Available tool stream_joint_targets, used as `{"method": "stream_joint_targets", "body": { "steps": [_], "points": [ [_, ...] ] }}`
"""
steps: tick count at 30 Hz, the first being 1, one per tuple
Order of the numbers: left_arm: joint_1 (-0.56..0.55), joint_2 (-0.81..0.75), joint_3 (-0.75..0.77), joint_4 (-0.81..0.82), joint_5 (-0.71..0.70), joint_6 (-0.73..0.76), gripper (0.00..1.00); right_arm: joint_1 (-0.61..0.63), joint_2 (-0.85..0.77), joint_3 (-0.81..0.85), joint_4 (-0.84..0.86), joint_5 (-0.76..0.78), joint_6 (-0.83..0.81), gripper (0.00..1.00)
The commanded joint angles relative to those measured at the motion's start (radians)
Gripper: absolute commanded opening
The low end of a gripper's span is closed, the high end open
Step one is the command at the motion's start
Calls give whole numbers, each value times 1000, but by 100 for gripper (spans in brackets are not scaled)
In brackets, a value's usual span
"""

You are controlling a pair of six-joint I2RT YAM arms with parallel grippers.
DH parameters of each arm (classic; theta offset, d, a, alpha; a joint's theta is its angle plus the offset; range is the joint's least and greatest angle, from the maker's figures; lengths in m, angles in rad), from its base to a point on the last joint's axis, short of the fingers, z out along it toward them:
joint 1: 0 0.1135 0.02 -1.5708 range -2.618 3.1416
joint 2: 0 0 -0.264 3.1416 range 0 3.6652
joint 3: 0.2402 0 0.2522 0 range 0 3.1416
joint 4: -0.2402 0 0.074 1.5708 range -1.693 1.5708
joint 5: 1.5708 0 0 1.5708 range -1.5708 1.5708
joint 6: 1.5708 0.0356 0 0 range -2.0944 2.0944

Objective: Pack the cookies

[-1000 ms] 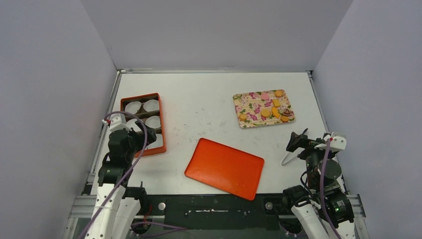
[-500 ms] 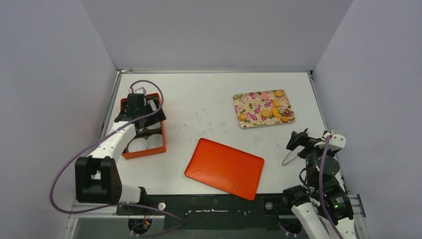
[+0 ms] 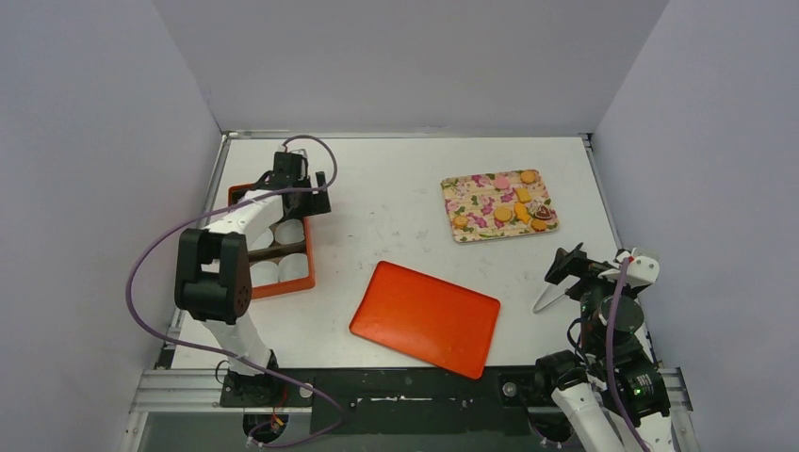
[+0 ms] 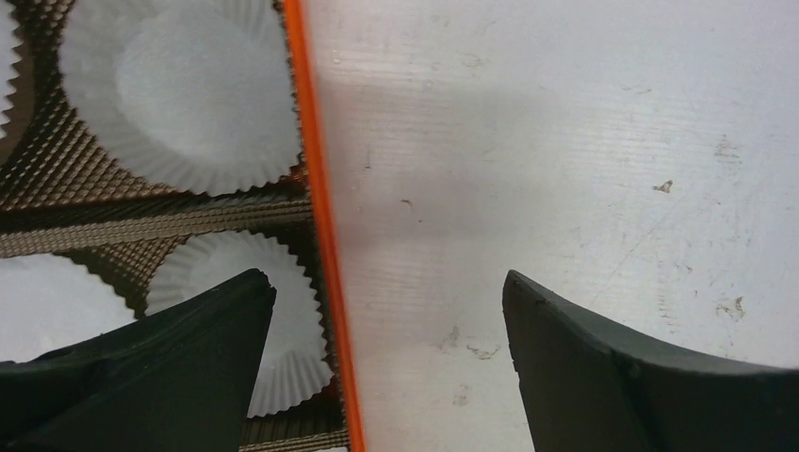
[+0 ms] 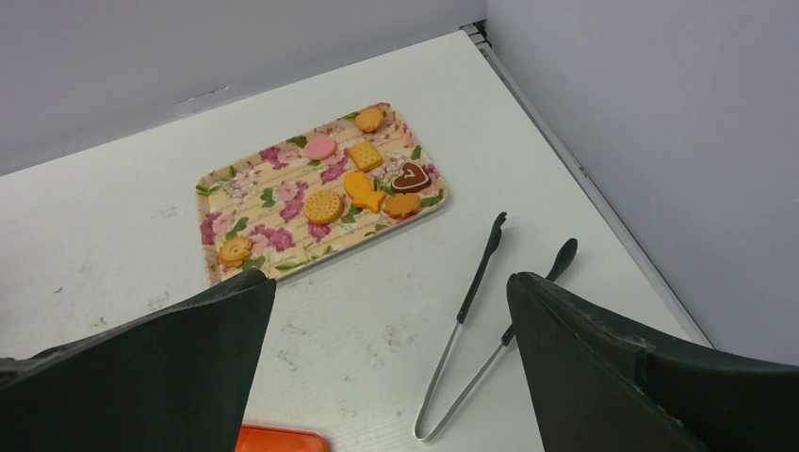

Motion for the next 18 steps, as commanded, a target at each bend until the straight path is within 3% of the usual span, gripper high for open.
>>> {"method": "stream_joint_targets", "body": {
  "steps": [1, 6, 18],
  "points": [
    [-63, 52, 96, -12, -10, 51, 88, -8, -11, 31, 8, 28, 11, 100],
    [-145, 90, 141, -24, 2, 97, 88, -16, -9, 31, 8, 31, 13, 100],
    [-299, 189, 250, -28, 189, 239, 85, -46, -6, 33, 6, 33, 14, 100]
  ]
}}
